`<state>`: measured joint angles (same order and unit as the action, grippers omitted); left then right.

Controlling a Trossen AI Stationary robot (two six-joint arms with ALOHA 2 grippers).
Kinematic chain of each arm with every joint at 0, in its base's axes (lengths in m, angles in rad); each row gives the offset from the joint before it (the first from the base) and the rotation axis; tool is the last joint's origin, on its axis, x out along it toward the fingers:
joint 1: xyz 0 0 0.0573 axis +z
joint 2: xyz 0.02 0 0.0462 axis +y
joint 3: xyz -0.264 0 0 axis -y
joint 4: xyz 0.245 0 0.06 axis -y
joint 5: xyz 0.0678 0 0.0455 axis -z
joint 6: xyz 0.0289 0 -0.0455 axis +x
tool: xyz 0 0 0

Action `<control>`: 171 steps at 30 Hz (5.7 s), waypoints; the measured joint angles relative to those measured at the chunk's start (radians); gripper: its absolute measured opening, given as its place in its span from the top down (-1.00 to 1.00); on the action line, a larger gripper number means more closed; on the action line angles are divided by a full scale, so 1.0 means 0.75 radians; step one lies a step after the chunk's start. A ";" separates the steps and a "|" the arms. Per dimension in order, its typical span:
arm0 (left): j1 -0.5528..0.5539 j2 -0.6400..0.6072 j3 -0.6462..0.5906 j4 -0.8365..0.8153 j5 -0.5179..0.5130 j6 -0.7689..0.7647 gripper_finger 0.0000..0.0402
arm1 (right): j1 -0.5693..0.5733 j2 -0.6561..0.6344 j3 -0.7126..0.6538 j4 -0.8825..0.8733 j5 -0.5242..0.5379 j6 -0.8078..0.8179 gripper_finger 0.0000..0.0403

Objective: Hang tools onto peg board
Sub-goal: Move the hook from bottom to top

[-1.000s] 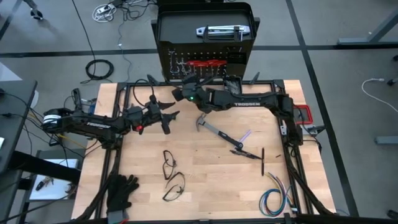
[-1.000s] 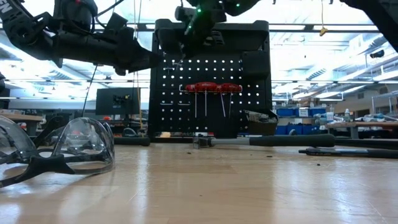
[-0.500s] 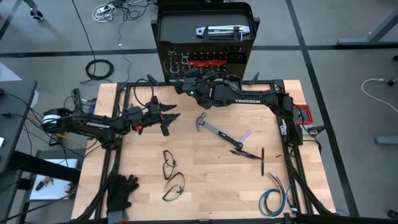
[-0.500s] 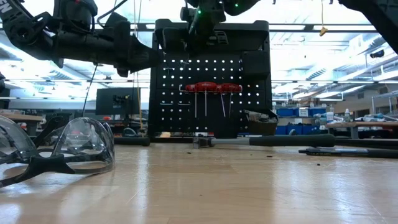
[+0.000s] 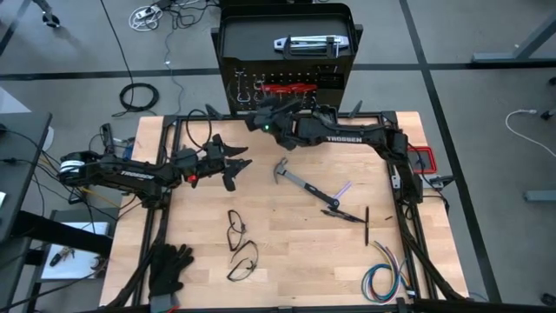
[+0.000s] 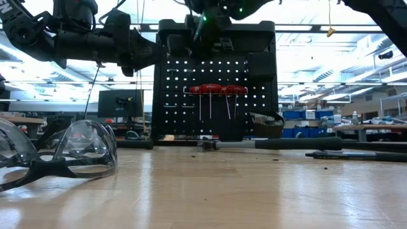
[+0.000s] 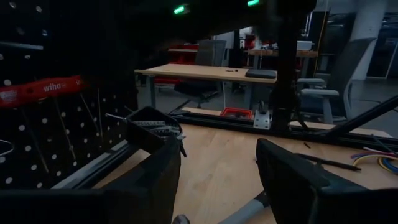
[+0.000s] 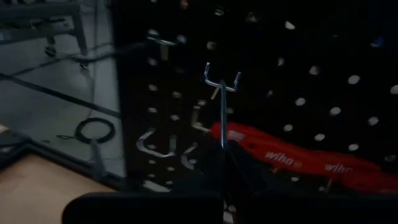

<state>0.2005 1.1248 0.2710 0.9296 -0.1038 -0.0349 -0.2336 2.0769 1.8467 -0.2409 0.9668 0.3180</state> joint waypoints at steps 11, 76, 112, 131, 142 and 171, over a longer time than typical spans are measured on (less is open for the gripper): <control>0.000 0.000 0.000 -0.031 0.002 0.009 -0.03 | -0.044 -0.001 0.000 0.047 -0.073 -0.195 0.95; 0.000 0.001 0.000 -0.109 -0.014 0.041 -0.03 | -0.119 -0.102 0.017 -0.173 -0.343 -0.107 0.96; 0.000 0.001 0.000 -0.112 -0.010 0.072 -0.03 | -0.215 -0.086 0.310 -0.557 -0.590 -0.016 0.96; 0.001 0.001 0.000 -0.111 -0.010 0.071 -0.03 | -0.235 -0.086 0.310 -0.526 -0.575 -0.121 0.96; 0.001 0.000 0.000 -0.071 -0.010 0.066 -0.03 | -0.182 -0.062 0.307 -0.407 -0.412 -0.095 0.96; -0.001 0.000 0.000 -0.091 0.005 0.040 -0.03 | -0.132 0.014 0.311 -0.388 -0.362 -0.200 0.96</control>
<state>0.1997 1.1248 0.2710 0.8616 -0.1001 -0.0048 -0.3325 2.0876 2.0796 -0.5321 0.6956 0.1682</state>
